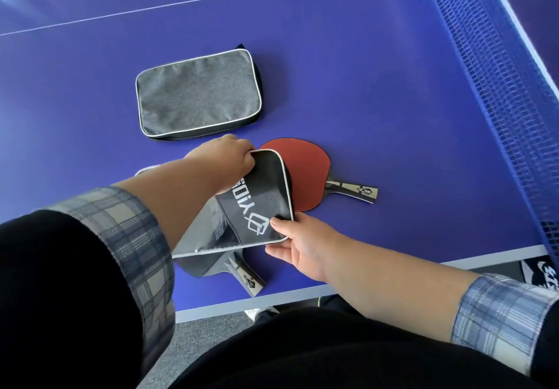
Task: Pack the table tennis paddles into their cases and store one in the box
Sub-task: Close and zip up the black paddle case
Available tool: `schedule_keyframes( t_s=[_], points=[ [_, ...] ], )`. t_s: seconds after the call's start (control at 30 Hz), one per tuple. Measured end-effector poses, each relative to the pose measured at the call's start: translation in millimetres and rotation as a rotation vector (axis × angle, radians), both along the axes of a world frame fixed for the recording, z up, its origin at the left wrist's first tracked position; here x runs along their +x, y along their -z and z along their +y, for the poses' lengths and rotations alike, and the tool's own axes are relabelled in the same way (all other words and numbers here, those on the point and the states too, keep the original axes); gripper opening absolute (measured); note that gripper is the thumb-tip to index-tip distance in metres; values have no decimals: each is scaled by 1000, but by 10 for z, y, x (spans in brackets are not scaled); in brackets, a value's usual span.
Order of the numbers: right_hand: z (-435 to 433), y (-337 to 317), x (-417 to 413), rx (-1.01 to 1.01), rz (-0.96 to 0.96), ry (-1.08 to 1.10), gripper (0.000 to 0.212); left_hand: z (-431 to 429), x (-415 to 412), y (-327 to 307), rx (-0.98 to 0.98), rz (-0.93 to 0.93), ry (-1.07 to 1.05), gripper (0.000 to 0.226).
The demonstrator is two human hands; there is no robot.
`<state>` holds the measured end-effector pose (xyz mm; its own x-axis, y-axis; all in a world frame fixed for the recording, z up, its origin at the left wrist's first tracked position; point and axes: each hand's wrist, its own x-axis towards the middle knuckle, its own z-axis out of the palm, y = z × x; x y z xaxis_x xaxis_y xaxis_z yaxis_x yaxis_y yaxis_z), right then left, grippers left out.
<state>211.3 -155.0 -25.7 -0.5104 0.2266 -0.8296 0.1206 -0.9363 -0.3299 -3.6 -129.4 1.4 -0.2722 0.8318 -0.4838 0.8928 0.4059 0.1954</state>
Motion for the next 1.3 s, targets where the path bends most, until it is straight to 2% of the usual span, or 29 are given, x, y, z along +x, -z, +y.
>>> schedule_keyframes(
  t_s=[0.07,0.13,0.2,0.3,0.4,0.5,0.53,0.6,0.63,0.67,0.73,0.8,0.83,0.9,1.0,1.1,1.17,1.3],
  points=[
    [8,5,-1,11,-12,-28,22,102,84,31,-32,41,40,41],
    [16,-15,22,75,-49,-145,30,121,150,108,-69,72,39,41],
    [15,-7,128,287,-151,-405,36,70,221,192,-67,107,26,40],
    [77,-15,320,592,-297,-718,41,-88,333,306,90,136,-59,42],
    [176,-71,427,717,-312,-841,27,-364,544,302,277,96,-126,47],
    [247,-52,482,941,-345,-1035,21,-712,881,184,449,53,-48,37],
    [250,-29,486,1013,-354,-1091,22,-808,986,146,447,36,15,30],
    [212,14,463,1060,-386,-1113,14,-960,1168,93,294,-21,118,22],
    [182,22,429,1064,-408,-1090,16,-1017,1248,77,204,-73,67,22],
    [159,51,396,1058,-423,-1050,22,-1062,1316,64,122,-156,-73,22],
    [141,79,341,891,-416,-900,14,-1139,1417,73,-37,-396,-510,34],
    [119,71,298,668,-334,-763,21,-1195,1445,97,-212,-604,-944,47],
    [101,82,290,575,-289,-719,22,-1218,1438,109,-259,-683,-1118,50],
    [45,104,270,451,-228,-642,17,-1250,1397,177,-218,-805,-1334,52],
    [-35,159,278,349,-216,-567,17,-1223,1369,325,-77,-1081,-1472,47],
    [-80,159,298,384,-227,-621,15,-1197,1384,392,-17,-1300,-1526,38],
    [-96,102,290,499,-263,-698,17,-1198,1391,424,8,-1366,-1534,33],
    [-121,-31,288,917,-376,-819,10,-1172,1419,449,171,-1577,-1549,32]
  ],
)
